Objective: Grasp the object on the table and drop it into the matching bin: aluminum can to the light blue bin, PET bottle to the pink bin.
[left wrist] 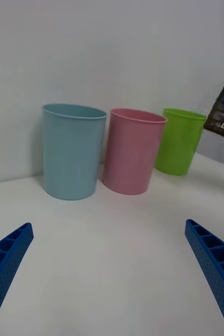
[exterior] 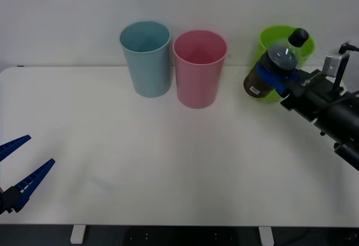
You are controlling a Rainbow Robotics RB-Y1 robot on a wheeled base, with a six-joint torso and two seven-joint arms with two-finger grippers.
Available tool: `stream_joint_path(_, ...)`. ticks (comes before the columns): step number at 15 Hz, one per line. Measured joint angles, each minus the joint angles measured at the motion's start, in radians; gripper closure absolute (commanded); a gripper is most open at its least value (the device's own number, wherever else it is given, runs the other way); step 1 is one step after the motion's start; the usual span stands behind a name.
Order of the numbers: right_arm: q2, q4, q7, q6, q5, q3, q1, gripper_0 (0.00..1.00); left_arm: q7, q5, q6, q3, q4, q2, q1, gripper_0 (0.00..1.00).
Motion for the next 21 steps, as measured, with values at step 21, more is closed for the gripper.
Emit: stream_joint_path(21,-0.013,0.549,-0.042,0.015,0.092,0.182,-0.601,1.00,0.000,0.000,0.000,0.000,0.000,0.000,0.000,0.00)
